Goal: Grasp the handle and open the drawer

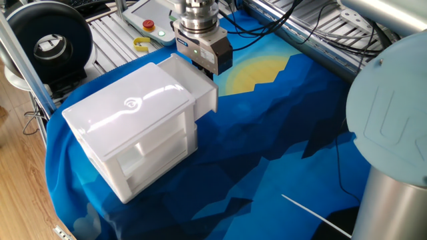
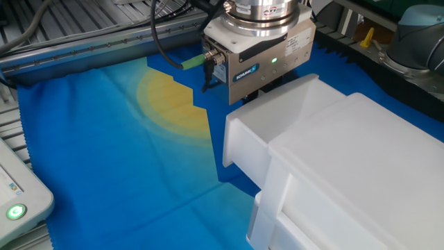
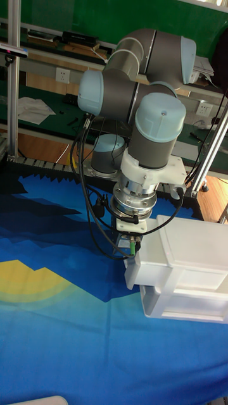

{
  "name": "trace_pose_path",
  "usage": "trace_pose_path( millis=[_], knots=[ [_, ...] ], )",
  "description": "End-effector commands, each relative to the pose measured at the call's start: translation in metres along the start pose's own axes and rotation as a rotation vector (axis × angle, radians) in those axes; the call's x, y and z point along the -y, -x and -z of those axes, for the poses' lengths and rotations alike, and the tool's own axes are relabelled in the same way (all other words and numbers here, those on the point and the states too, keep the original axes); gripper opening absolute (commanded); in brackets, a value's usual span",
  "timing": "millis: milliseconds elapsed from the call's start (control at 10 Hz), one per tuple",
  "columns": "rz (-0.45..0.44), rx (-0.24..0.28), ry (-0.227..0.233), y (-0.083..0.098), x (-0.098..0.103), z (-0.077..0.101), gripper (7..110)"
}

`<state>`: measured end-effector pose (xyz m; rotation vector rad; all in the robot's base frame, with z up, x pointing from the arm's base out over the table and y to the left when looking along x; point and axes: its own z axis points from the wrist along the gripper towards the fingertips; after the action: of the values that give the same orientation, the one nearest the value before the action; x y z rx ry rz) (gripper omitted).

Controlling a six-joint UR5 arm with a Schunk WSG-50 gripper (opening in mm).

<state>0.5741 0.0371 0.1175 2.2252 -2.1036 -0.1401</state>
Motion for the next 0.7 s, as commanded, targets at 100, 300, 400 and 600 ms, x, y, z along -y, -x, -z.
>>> trace_pose_path(
  millis=[100, 300, 400, 600],
  knots=[
    [0.007, 0.014, -0.004, -0.0036, 0.0002, -0.0022, 7],
    [0.007, 0.013, -0.004, -0.0047, 0.0004, -0.0019, 7],
    [0.007, 0.013, -0.004, -0.005, 0.0005, -0.0017, 7],
    [0.005, 0.015, -0.002, -0.0043, 0.0001, -0.0017, 7]
  ],
)
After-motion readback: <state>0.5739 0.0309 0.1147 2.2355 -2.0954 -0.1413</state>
